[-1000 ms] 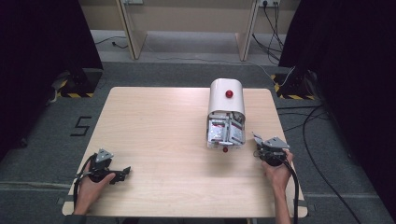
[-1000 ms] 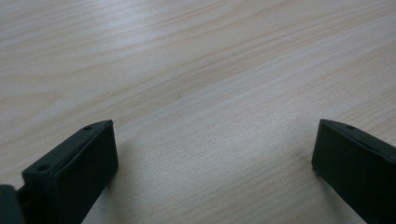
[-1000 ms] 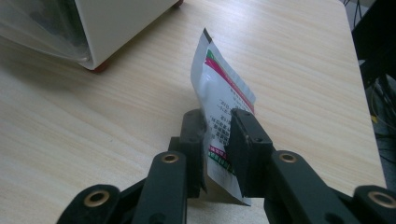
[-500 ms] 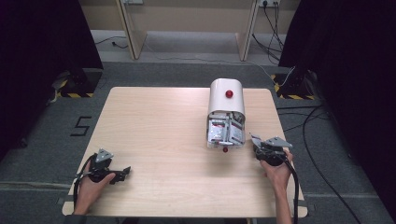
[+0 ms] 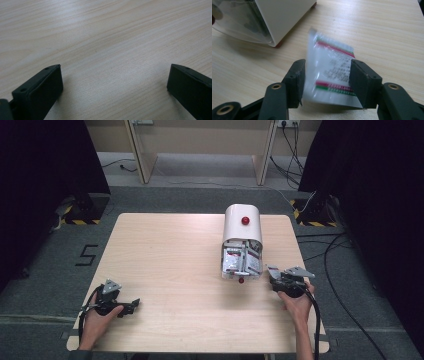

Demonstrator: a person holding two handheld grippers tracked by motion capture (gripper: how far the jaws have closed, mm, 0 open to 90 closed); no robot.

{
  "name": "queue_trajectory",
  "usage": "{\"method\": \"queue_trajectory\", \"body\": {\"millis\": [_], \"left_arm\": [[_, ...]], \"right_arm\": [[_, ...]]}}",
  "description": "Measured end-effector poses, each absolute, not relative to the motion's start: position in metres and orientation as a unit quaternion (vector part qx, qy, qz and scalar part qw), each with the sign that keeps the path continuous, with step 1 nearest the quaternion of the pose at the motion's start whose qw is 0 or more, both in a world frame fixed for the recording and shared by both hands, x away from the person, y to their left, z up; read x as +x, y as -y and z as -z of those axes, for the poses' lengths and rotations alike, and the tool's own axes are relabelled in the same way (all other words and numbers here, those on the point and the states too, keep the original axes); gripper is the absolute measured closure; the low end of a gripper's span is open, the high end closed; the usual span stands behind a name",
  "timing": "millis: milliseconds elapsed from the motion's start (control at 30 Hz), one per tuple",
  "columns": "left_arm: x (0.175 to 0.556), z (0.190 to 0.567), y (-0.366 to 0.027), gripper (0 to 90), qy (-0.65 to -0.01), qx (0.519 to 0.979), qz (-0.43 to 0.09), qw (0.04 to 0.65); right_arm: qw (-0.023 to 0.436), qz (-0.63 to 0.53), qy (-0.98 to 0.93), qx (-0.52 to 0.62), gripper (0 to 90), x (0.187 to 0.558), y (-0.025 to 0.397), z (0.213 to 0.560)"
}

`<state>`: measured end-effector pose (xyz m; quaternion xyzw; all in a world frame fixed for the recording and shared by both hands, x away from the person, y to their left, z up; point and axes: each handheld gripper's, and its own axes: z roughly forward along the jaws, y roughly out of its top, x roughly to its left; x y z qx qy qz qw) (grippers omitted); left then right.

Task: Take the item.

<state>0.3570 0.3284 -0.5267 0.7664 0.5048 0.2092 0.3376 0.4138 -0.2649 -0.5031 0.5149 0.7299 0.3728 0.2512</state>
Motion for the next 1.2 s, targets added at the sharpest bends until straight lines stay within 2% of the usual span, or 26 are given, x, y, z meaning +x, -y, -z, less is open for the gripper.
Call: {"method": "queue_trajectory", "body": {"millis": [867, 1200], "left_arm": [[0.357, 0.527, -0.328, 0.0, -0.504, 0.767, -0.209, 0.338], [0.357, 0.527, -0.328, 0.0, -0.504, 0.767, -0.209, 0.338]], "right_arm": [[0.251, -0.403, -0.719, 0.507, 40.9, 0.392, 0.264, 0.488], [0.248, -0.409, -0.719, 0.505, 35.3, 0.378, 0.258, 0.484]]}}
